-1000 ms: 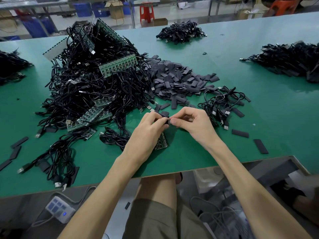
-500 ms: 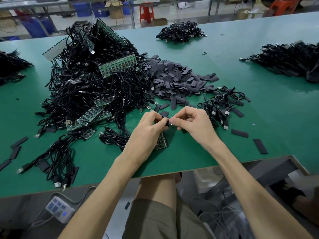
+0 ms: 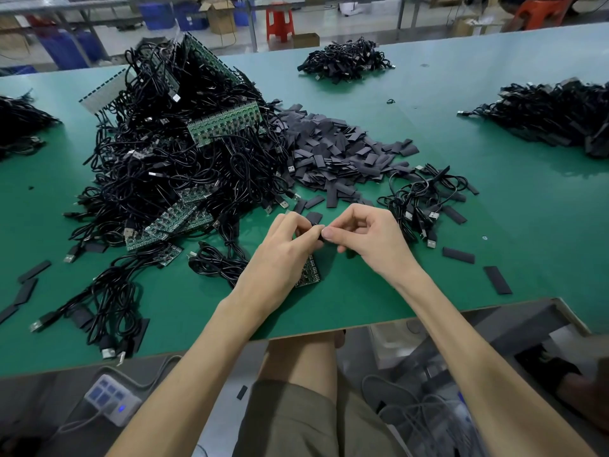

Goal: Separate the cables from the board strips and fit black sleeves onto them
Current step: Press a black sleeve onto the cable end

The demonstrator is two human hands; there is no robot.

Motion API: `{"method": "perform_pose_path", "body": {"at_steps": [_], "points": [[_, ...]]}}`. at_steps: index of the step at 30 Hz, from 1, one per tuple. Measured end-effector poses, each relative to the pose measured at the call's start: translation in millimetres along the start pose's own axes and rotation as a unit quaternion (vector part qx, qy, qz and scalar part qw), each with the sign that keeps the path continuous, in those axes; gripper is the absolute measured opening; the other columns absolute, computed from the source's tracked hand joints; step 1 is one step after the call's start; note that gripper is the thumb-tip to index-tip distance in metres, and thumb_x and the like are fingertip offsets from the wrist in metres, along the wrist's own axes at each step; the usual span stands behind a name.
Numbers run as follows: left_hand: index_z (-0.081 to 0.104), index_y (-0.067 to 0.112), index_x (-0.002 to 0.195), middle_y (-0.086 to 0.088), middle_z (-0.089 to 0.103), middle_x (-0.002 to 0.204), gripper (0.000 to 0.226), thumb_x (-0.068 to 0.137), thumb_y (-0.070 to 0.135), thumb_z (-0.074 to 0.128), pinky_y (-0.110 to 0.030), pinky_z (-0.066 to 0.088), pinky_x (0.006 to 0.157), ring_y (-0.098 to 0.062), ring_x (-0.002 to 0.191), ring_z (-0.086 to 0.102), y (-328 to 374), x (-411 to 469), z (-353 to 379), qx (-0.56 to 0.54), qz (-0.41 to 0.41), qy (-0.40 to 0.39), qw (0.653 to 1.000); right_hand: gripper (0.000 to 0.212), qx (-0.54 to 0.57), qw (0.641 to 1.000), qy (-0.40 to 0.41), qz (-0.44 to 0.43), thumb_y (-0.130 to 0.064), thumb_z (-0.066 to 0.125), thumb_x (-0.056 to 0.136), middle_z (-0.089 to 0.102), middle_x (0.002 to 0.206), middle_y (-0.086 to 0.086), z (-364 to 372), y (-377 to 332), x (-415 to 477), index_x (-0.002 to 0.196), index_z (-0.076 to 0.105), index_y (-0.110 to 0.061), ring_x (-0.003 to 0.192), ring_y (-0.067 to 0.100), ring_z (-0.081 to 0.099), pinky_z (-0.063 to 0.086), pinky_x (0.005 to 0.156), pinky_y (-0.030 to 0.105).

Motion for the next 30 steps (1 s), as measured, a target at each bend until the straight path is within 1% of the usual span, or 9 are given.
{"method": "perform_pose_path", "body": {"at_steps": [3,9,12,14,17,21,24,27,30], "points": [[0.066,0.008,0.123,-0.006,0.052,0.103,0.024,0.102,0.015,0.058,-0.038,0.047,0.077,-0.022,0.094,0.047,0,1,-2,-0.007,-0.015,-0.001,1.000,0.015,-0.006,1.000,-0.006,-0.007,-0.014,0.087,0.081,0.075,0.073,0.006,2,-2,0,0.082,0.073,-0.009,0.058,0.013,0.065,0.052,0.058,0.026],[0.069,0.001,0.124,-0.013,0.061,0.107,0.028,0.098,0.011,0.065,-0.028,0.042,0.088,-0.030,0.104,0.056,-11,4,-10,-0.030,-0.093,0.015,0.995,0.014,0.023,0.999,-0.025,-0.035,-0.004,0.083,0.083,0.079,0.084,-0.003,5,-9,0,0.094,0.078,-0.010,0.078,0.009,0.072,0.055,0.073,0.019],[0.071,0.003,0.124,-0.012,0.062,0.109,0.028,0.099,0.013,0.064,-0.033,0.046,0.089,-0.030,0.105,0.058,-17,3,-12,-0.055,-0.125,0.013,0.991,0.013,0.038,0.998,-0.018,-0.036,0.002,0.079,0.085,0.079,0.083,0.000,3,-10,-1,0.096,0.078,-0.006,0.076,0.011,0.073,0.057,0.075,0.020],[0.073,0.003,0.119,-0.012,0.063,0.106,0.023,0.098,0.011,0.065,-0.038,0.049,0.084,-0.030,0.100,0.059,-15,3,-13,-0.058,-0.121,0.016,0.991,0.012,0.041,0.998,-0.011,-0.039,0.003,0.078,0.085,0.078,0.079,0.000,2,-11,-1,0.095,0.078,-0.004,0.073,0.012,0.073,0.058,0.074,0.021],[0.075,0.002,0.109,-0.013,0.063,0.100,0.016,0.094,0.002,0.069,-0.037,0.050,0.077,-0.030,0.092,0.059,-9,3,-12,-0.032,-0.088,0.013,0.996,0.011,0.033,0.999,-0.005,-0.037,0.001,0.080,0.085,0.078,0.078,0.004,1,-11,-1,0.093,0.079,-0.006,0.071,0.015,0.073,0.061,0.076,0.026],[0.072,0.002,0.107,-0.010,0.060,0.100,0.014,0.094,0.001,0.070,-0.034,0.050,0.077,-0.026,0.092,0.056,-7,2,-8,-0.007,-0.066,-0.006,0.998,0.010,0.024,0.999,-0.006,-0.031,-0.002,0.081,0.085,0.078,0.079,0.009,1,-11,-3,0.091,0.080,-0.011,0.069,0.017,0.074,0.059,0.071,0.026],[0.071,0.003,0.108,-0.008,0.058,0.100,0.015,0.094,0.002,0.070,-0.025,0.040,0.078,-0.020,0.093,0.051,-8,1,-6,-0.004,-0.065,-0.014,0.998,0.009,0.012,1.000,-0.009,-0.026,-0.005,0.082,0.085,0.078,0.076,0.007,2,-9,-3,0.090,0.080,-0.013,0.068,0.020,0.075,0.059,0.069,0.033],[0.071,0.004,0.108,-0.007,0.056,0.101,0.016,0.093,0.001,0.071,-0.018,0.034,0.080,-0.019,0.094,0.050,-11,1,-3,-0.008,-0.075,-0.017,0.997,0.010,-0.007,0.999,-0.013,-0.029,-0.004,0.082,0.085,0.077,0.074,0.003,4,-10,-3,0.088,0.080,-0.013,0.064,0.019,0.074,0.060,0.068,0.029],[0.072,0.003,0.108,-0.008,0.057,0.101,0.017,0.091,0.000,0.072,-0.012,0.032,0.081,-0.016,0.094,0.047,-11,0,-2,-0.015,-0.073,-0.012,0.997,0.011,-0.021,0.999,-0.021,-0.032,-0.003,0.083,0.084,0.077,0.076,0.008,7,-10,-3,0.089,0.080,-0.012,0.063,0.022,0.074,0.062,0.069,0.032]]}}
Point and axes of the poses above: each hand's wrist, its own x-axis towards the middle knuckle, its own z-axis out of the palm, y = z × x, the point moved 10 cm from there along x, towards the middle knuckle
